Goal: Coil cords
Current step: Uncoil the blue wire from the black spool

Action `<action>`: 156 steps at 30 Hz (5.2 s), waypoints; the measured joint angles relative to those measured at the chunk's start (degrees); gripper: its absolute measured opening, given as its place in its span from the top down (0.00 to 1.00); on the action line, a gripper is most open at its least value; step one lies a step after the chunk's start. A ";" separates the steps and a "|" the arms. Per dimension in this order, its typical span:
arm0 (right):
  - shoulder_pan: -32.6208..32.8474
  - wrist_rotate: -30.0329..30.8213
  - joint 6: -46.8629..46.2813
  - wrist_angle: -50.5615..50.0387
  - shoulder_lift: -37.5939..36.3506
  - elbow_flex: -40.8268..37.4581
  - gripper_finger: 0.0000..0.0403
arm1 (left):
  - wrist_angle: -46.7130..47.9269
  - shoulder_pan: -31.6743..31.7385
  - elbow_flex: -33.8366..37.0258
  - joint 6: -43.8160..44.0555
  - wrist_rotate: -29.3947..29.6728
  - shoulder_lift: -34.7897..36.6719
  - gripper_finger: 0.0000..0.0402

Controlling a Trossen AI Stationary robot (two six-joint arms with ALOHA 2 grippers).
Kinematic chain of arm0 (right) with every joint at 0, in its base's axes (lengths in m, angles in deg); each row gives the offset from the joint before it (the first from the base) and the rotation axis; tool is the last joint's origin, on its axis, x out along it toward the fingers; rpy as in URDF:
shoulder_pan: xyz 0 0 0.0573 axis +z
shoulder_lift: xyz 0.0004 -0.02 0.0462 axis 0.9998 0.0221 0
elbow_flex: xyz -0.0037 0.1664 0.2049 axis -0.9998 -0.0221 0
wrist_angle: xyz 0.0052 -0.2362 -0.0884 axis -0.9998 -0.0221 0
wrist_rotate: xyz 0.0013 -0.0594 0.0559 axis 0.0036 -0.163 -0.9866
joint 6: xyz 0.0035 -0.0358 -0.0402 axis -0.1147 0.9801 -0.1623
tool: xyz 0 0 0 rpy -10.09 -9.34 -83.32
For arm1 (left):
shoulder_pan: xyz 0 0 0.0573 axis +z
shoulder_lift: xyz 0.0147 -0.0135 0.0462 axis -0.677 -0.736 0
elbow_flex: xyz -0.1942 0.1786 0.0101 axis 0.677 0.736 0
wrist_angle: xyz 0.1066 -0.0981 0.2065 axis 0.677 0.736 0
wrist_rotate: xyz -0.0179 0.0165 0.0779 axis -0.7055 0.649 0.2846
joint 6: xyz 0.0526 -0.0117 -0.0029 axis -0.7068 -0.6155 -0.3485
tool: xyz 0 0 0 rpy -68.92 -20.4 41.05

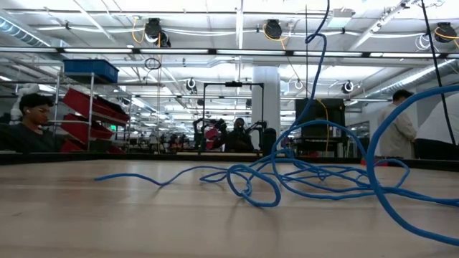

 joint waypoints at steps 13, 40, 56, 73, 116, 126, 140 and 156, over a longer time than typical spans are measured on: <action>-4.77 -13.35 -19.71 -20.08 0.00 0.00 1.00 | -4.74 -0.31 -0.25 -1.55 -4.83 -0.03 1.00; -8.39 -49.25 -20.09 -22.50 -0.28 0.01 0.92 | -3.74 0.39 2.38 -18.24 -4.03 -0.09 1.00; -7.49 -49.60 -18.14 -16.04 0.24 0.04 0.68 | -8.80 1.32 2.41 -14.40 -0.74 -0.09 1.00; -6.13 -25.90 -3.23 -1.33 5.18 0.06 0.68 | -10.25 6.23 2.41 -4.46 4.49 -0.09 1.00; -8.48 -24.35 -12.71 1.87 5.42 0.04 0.68 | -10.27 6.51 2.41 -2.93 -1.67 -0.09 1.00; -8.78 -27.23 -14.63 1.96 5.42 0.04 0.78 | -10.31 6.51 2.41 -2.91 -1.90 -0.09 1.00; -8.78 -28.77 -14.35 1.94 5.42 0.04 0.99 | -10.45 6.53 2.41 -2.91 -4.38 -0.09 1.00; -9.17 -28.72 -16.09 1.95 5.42 -0.01 0.72 | -10.47 6.51 2.41 -2.91 -4.67 -0.09 1.00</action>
